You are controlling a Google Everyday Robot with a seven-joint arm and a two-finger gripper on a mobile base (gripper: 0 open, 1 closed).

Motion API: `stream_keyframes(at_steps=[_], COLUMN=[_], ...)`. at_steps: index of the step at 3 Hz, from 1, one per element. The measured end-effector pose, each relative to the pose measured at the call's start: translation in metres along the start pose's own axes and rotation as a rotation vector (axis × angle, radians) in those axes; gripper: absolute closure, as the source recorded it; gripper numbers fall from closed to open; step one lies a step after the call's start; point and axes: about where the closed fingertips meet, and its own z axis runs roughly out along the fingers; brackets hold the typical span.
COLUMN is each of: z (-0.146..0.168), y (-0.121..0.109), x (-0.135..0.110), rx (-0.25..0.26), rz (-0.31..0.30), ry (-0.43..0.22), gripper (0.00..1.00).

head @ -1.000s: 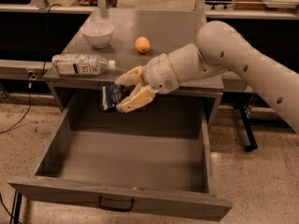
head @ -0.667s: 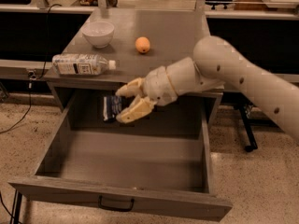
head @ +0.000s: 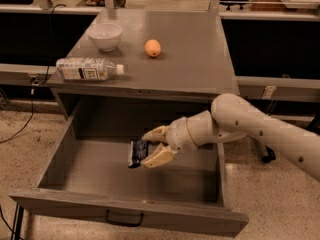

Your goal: Place rxbar blueberry into top drawer

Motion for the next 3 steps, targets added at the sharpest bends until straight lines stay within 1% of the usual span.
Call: stream_keyframes(at_steps=[1,2,3], z=[0.005,0.006,0.007], y=[0.002,-0.003,-0.003], x=[0.049,0.083,0.085], rx=[0.059,0.110,0.110], rz=[0.025,0.054,0.055], ry=[0.076,0.157,0.159], gripper=[1.00,0.82,0.51])
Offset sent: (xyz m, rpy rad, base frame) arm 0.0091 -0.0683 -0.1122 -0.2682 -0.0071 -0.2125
